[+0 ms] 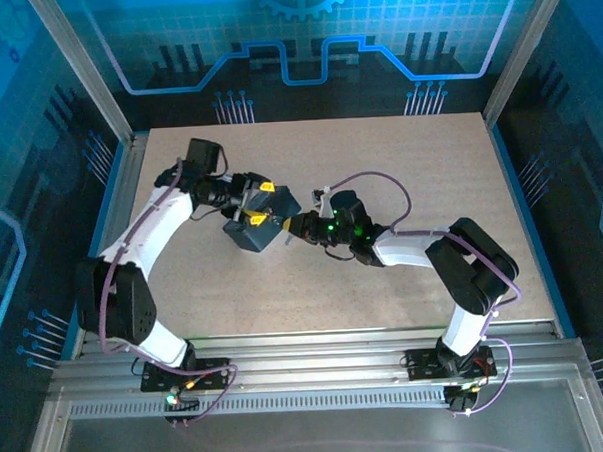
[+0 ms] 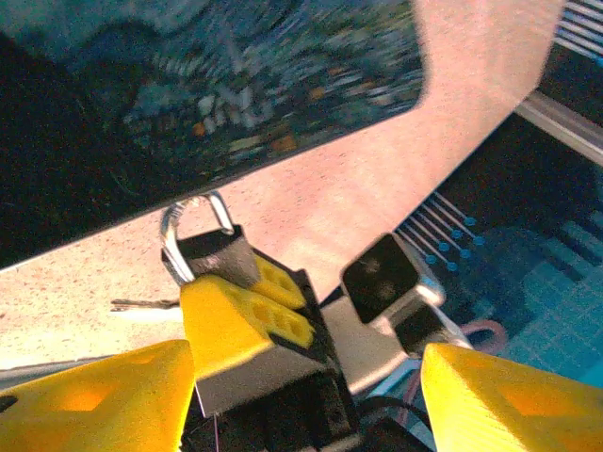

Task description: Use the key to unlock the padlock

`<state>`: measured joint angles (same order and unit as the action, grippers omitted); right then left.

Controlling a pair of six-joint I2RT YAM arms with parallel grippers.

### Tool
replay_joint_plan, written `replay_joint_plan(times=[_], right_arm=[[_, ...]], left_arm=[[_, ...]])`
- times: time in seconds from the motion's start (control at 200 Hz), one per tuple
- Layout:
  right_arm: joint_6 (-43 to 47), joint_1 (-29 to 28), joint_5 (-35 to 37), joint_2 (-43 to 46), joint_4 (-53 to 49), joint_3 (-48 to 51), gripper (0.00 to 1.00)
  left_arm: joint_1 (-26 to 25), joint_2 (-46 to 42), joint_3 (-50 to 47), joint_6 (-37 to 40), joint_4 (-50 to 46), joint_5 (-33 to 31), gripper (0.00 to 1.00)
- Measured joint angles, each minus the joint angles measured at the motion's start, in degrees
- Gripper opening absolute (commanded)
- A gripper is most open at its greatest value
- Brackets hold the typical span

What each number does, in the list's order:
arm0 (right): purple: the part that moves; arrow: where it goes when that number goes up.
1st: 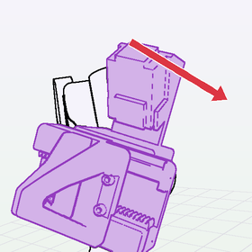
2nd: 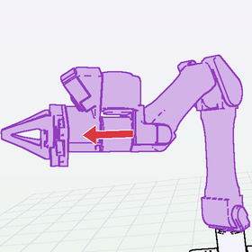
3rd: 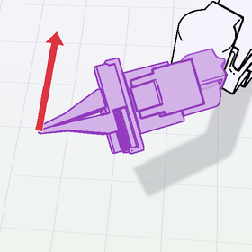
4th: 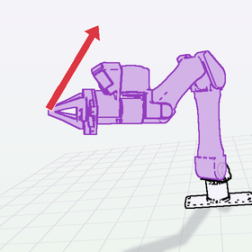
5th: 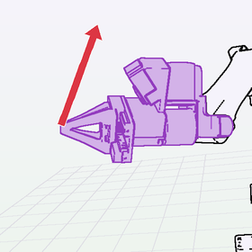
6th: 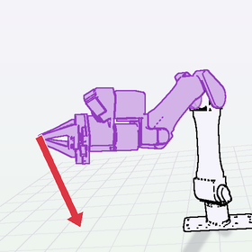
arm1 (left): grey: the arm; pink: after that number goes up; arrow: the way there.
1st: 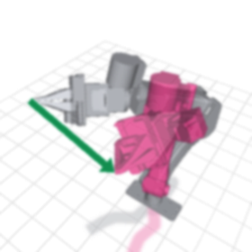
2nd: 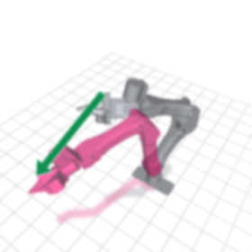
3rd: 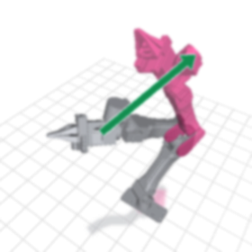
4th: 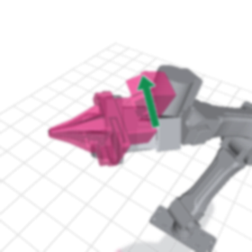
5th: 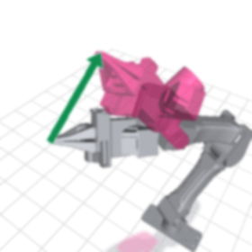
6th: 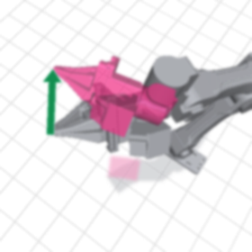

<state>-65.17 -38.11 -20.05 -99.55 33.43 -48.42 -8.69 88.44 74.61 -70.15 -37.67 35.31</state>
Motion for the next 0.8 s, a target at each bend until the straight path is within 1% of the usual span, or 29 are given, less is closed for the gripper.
replay_joint_plan(times=[0.11, 0.275, 0.405, 0.53, 0.645, 0.8], right_arm=[[-1.88, 0.04, -1.07, 0.00, 0.09, 0.00, 0.00], [-4.31, 0.28, -2.73, 0.09, -0.48, -0.46, 0.00], [-4.28, 0.31, -3.19, 0.48, -1.27, -1.99, 0.00], [-3.08, 0.31, -4.15, 1.40, -2.95, -3.39, 0.00], [-0.46, 0.35, -4.96, 2.73, -6.32, -4.79, 0.00], [3.89, 0.81, -5.97, 4.02, -10.45, -8.13, 0.00]], left_arm=[[1.27, -0.31, 1.14, 3.37, -2.91, -2.49, 0.63], [1.29, -0.28, 3.98, 12.20, -8.96, -9.88, 0.62], [1.36, 1.16, 4.83, 19.15, -12.35, -15.91, 0.61], [1.49, 4.02, 4.83, 23.04, -14.10, -20.59, 0.61], [1.79, 6.05, 4.83, 24.94, -14.56, -21.09, 0.59], [1.81, 7.19, 4.61, 25.77, -13.42, -18.40, 0.57]])
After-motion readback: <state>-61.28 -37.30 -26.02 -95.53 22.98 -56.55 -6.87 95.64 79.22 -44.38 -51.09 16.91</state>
